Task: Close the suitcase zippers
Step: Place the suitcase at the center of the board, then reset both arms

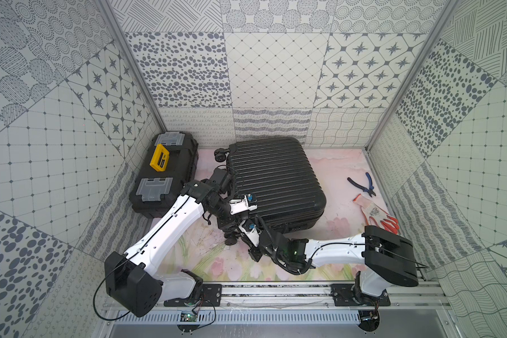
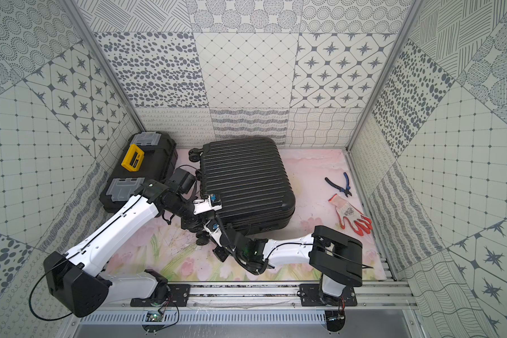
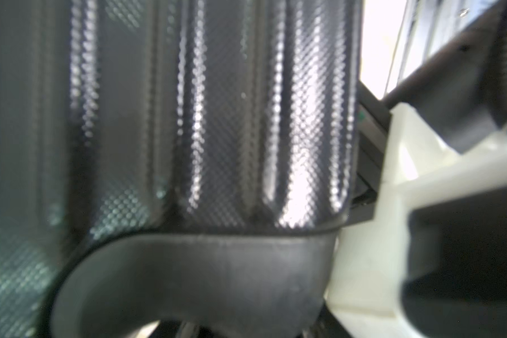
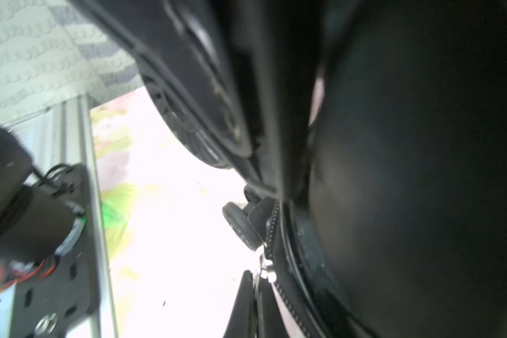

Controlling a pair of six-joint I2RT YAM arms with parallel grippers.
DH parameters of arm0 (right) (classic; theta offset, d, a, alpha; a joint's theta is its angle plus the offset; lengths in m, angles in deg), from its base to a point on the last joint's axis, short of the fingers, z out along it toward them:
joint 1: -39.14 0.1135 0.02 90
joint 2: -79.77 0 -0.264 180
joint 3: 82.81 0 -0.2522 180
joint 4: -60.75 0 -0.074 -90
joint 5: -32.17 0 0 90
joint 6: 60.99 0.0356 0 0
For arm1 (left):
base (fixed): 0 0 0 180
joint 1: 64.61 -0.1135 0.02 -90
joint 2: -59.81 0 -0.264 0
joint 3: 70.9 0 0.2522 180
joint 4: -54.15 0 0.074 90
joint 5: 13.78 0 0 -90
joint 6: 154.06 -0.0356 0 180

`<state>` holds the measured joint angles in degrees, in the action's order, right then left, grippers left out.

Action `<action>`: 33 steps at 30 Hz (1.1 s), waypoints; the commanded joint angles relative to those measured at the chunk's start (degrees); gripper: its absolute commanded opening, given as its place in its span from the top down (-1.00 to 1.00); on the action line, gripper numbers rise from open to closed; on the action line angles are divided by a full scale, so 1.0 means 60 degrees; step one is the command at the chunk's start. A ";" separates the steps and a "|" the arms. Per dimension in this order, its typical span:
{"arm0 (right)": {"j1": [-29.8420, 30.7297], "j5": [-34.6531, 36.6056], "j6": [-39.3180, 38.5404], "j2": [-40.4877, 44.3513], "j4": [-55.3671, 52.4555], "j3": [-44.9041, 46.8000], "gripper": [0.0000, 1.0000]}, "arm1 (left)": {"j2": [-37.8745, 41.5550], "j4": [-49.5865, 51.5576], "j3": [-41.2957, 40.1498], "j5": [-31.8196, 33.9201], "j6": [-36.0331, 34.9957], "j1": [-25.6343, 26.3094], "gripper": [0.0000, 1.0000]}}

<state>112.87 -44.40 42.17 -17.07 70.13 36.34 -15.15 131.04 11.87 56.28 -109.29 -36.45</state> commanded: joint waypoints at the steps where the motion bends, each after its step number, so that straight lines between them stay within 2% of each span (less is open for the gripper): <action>1: -0.0033 0.0232 0.1401 -0.0928 0.3666 -0.1690 0.99 | -0.0369 -0.1301 -0.0400 -0.4538 0.0879 0.0403 0.79; 4: -0.0142 0.0602 0.1934 -0.0916 0.3776 -0.1696 0.91 | -0.0381 -0.0830 -0.0526 -0.3996 0.0450 0.0404 0.77; 8: -0.0158 0.0602 0.0868 -0.0453 0.3307 -0.1075 0.67 | -0.0244 -0.0574 -0.0766 -0.2955 0.0157 0.0320 0.63; 11: -0.0281 0.0662 0.0362 0.0123 0.2711 -0.0217 0.53 | 0.0006 -0.0735 -0.0947 -0.2708 0.0126 0.0074 0.51; 13: -0.0438 0.0627 0.0209 0.0519 0.2376 0.0307 0.42 | 0.0215 -0.1012 -0.1133 -0.2617 0.0176 -0.0225 0.31; 19: -0.0887 0.0747 -0.0243 0.2274 0.0442 0.1427 -0.20 | 0.0684 -0.0934 -0.1183 -0.2426 -0.0208 -0.1267 -0.08; 24: -0.1141 0.0735 -0.0958 0.4217 -0.1937 0.1920 -0.50 | 0.0962 -0.0406 -0.0897 -0.2248 -0.0803 -0.1603 -0.39; 27: -0.1710 0.0272 -0.1355 0.5409 -0.3556 0.1831 -0.62 | 0.1339 -0.0514 -0.0718 -0.2150 -0.0329 -0.1647 -0.59; 29: -0.2259 -0.0348 -0.1663 0.6170 -0.4593 0.1632 -0.68 | 0.1708 -0.0979 -0.0610 -0.1839 0.0647 -0.1647 -0.70; 33: -0.4003 -0.2054 -0.2111 0.7331 -0.6750 0.0761 -0.75 | 0.2404 -0.1684 -0.0291 -0.0960 0.2522 -0.1647 -0.78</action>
<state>94.10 -50.67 33.50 23.22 39.07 45.19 -4.57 123.48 8.03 47.10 -106.49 -45.61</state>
